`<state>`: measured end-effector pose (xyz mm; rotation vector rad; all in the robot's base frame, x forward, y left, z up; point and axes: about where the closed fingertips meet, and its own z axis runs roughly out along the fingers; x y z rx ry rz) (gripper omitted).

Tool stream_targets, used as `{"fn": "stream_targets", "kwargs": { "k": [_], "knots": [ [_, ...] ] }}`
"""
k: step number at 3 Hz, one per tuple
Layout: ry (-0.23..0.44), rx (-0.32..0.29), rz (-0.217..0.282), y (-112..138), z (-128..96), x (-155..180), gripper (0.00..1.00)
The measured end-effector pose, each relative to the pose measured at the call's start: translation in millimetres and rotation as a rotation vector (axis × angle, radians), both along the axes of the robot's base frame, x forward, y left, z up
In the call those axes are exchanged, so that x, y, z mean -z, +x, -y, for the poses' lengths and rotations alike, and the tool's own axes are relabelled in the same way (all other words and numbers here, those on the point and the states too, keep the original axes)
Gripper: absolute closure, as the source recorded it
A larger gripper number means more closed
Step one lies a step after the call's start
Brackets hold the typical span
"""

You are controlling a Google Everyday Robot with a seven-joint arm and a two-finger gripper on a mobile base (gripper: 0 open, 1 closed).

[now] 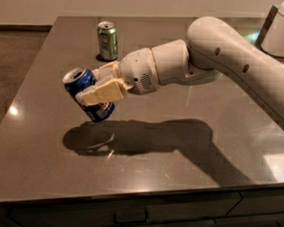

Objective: Place pepsi can upright

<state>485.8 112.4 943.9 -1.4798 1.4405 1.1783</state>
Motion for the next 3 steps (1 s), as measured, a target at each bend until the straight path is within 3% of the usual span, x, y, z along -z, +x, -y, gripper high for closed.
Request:
{"fn": "stream_targets", "kwargs": {
  "k": [3],
  "knots": [
    [0.239,0.068,-0.01,25.4,13.2,24.3,1.0]
  ]
}}
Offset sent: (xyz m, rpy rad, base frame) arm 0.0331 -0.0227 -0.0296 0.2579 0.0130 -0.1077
